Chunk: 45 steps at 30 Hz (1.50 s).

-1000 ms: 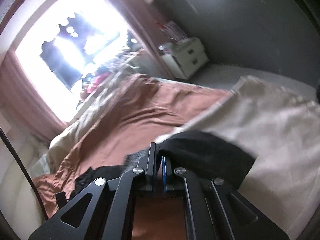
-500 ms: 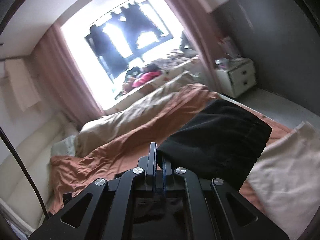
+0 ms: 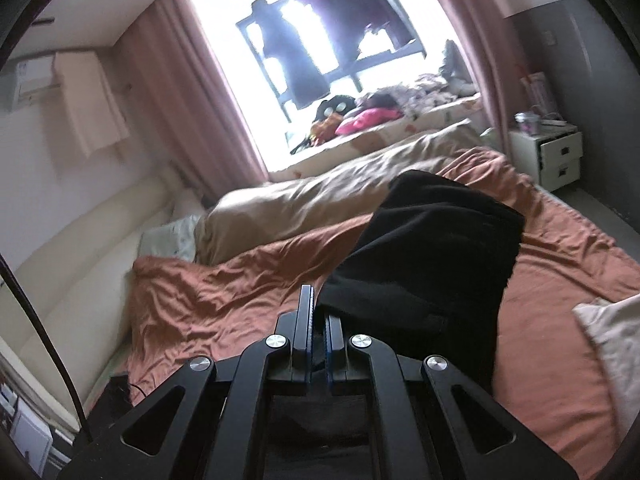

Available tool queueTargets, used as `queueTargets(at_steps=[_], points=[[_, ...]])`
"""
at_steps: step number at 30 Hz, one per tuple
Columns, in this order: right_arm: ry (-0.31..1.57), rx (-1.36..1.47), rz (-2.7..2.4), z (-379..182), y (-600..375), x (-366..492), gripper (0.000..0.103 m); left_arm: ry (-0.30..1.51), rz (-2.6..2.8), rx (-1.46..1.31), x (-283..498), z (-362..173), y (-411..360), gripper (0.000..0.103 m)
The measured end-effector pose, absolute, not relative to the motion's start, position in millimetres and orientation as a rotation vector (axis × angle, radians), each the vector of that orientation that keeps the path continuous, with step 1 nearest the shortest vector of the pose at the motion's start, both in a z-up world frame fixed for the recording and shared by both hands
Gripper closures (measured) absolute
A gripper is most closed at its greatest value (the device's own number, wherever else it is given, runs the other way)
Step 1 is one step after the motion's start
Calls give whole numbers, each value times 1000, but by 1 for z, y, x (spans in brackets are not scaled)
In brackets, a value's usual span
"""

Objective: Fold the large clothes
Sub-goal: 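Lift the sleeve with the right tool, lay it over the shirt, release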

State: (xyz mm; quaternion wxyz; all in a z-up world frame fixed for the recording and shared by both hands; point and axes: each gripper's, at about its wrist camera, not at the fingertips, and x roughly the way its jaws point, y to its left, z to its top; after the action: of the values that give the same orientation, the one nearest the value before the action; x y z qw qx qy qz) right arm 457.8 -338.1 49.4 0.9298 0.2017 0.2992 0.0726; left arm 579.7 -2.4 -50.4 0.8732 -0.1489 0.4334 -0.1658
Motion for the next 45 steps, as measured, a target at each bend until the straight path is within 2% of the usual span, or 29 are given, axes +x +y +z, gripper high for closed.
queueTargets(at_steps=[1, 2, 3, 16, 23, 29, 31, 32, 33, 34, 36, 38, 45], points=[[626, 409, 160, 43, -334, 465, 102, 900, -337, -324, 577, -51, 8, 65], [636, 405, 168, 45, -324, 472, 102, 892, -325, -331, 573, -52, 19, 53], [648, 406, 172, 40, -319, 478, 102, 882, -310, -334, 570, -53, 29, 47], [862, 355, 218, -54, -264, 559, 102, 899, -198, -397, 531, -91, 137, 47], [969, 396, 244, -65, -249, 569, 102, 923, -160, -414, 521, -105, 162, 47], [976, 387, 185, -63, -275, 535, 100, 907, -193, -405, 524, -97, 141, 47], [969, 385, 153, -63, -290, 523, 86, 909, -219, -377, 530, -92, 122, 47], [969, 393, 136, -65, -300, 516, 49, 912, -236, -361, 534, -91, 110, 46], [967, 407, 129, -67, -309, 511, 6, 916, -251, -348, 538, -89, 99, 44], [959, 423, 109, -67, -324, 505, 0, 918, -264, -336, 541, -88, 89, 42], [960, 439, 88, -72, -336, 496, 0, 922, -294, -304, 549, -85, 62, 33], [967, 466, 67, -73, -356, 487, 0, 920, -315, -276, 555, -83, 40, 28], [942, 476, -45, -80, -402, 456, 0, 930, -387, -137, 585, -82, -56, 28]])
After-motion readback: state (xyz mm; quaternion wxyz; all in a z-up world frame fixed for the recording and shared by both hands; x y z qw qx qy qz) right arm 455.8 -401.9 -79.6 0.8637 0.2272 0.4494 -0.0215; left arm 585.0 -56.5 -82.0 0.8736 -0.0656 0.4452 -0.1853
